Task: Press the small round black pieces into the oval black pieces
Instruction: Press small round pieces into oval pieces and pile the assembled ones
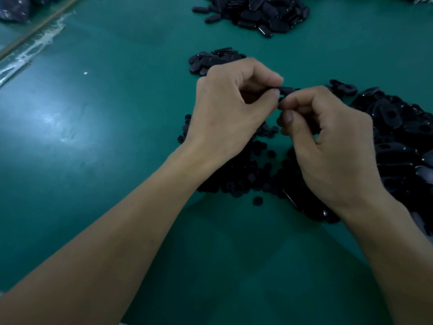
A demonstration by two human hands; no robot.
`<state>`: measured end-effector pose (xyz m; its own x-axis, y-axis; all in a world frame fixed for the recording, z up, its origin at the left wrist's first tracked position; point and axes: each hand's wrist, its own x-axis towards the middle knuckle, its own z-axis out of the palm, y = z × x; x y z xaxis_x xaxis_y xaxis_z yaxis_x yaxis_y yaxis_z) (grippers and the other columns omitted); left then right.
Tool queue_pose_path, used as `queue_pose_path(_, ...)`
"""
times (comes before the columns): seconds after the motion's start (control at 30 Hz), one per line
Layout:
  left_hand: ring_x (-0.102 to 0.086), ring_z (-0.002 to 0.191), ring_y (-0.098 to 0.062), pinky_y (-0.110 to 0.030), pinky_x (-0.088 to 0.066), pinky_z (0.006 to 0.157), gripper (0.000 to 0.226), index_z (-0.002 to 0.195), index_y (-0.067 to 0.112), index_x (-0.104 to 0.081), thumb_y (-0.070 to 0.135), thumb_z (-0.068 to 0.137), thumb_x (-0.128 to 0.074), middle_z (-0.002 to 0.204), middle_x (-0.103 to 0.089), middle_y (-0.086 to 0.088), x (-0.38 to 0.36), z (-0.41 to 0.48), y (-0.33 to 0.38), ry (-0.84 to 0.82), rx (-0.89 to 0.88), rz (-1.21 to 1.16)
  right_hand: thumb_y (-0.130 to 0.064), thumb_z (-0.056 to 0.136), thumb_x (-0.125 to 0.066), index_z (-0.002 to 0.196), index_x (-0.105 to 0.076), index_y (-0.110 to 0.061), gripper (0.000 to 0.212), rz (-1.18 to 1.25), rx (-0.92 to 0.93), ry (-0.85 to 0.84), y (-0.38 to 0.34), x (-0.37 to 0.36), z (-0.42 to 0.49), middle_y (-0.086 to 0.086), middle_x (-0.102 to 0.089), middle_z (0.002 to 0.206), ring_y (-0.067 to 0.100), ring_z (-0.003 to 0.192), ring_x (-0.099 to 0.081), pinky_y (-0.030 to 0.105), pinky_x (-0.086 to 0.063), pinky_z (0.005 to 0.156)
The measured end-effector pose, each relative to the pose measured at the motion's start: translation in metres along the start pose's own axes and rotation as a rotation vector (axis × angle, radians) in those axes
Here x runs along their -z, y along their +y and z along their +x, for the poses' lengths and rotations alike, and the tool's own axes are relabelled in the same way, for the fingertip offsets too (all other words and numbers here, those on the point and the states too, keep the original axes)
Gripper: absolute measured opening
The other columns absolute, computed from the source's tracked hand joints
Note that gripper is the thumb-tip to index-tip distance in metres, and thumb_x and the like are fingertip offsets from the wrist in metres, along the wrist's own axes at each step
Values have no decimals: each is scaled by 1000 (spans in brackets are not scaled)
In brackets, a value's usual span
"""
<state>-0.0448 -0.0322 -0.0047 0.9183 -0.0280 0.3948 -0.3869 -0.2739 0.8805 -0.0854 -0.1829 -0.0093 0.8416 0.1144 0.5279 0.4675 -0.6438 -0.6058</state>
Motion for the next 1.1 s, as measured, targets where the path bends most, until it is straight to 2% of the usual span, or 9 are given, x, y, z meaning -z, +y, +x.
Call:
queue_pose_path(0.1,-73,74,-5,-25,-57,73,16,87,19,-73,3,84,-74,78,-74,9,1,0,-1,-14,-3,-11,-11,97,-60,110,-67,-16,15,25,-12,83,1,1,1,-25,-61,88,-5,79,-64,11,-48,75)
queue_pose_path(0.2,-72,74,-5,-23,-57,73,15,88,19,-74,5,84,-75,78,-74,9,-1,-1,-1,-34,-8,6,-16,96,-63,105,-63,-24,11,30,-29,135,2,2,2,-26,-60,86,-2,78,-65,12,-49,72)
queue_pose_path(0.3,-73,74,-5,-20,-55,72,14,88,16,-74,3,84,-75,79,-76,6,-2,-2,-2,-73,-10,-11,-14,96,-61,105,-71,-19,15,-16,-28,143,4,2,2,-18,-64,88,2,82,-64,19,-53,76)
queue_pose_path(0.37,-73,74,-7,-21,-55,72,15,87,16,-74,1,84,-74,80,-77,4,-2,-2,-3,-93,-9,-32,-13,96,-61,108,-74,-18,19,-46,-22,149,6,2,3,-10,-65,94,4,86,-63,17,-51,80)
queue_pose_path(0.47,-74,74,-7,-23,-56,71,16,87,17,-73,2,84,-74,80,-77,4,-2,-2,-2,-104,-11,-40,-13,96,-63,109,-73,-23,20,-10,-42,151,6,2,4,-11,-67,95,2,88,-65,16,-50,82)
queue_pose_path(0.63,-72,72,-1,-17,-53,70,21,85,22,-72,1,84,-74,77,-74,12,-1,-3,-3,-119,-10,-24,-15,91,-70,105,-68,-28,20,117,-131,155,5,1,4,-17,-69,89,4,81,-70,22,-57,78)
queue_pose_path(0.73,-72,73,-2,-18,-54,71,20,85,22,-72,2,84,-74,78,-75,10,-1,-4,-2,-130,-16,-15,-17,90,-72,97,-69,-30,15,109,-135,150,4,0,4,-21,-69,87,2,79,-70,21,-57,76)
queue_pose_path(0.93,-73,74,-2,-18,-54,73,24,85,25,-70,2,84,-74,80,-75,8,0,-5,-1,-142,-15,-14,-17,90,-69,94,-71,-28,12,78,-143,164,3,0,3,-19,-70,87,4,78,-69,23,-57,75)
queue_pose_path(1.1,-73,75,-3,-18,-54,72,24,85,25,-70,2,84,-74,80,-75,9,0,-6,-2,-145,-20,-18,-18,89,-71,88,-67,-33,15,128,-197,165,2,-1,3,-19,-70,82,5,77,-70,21,-56,73)
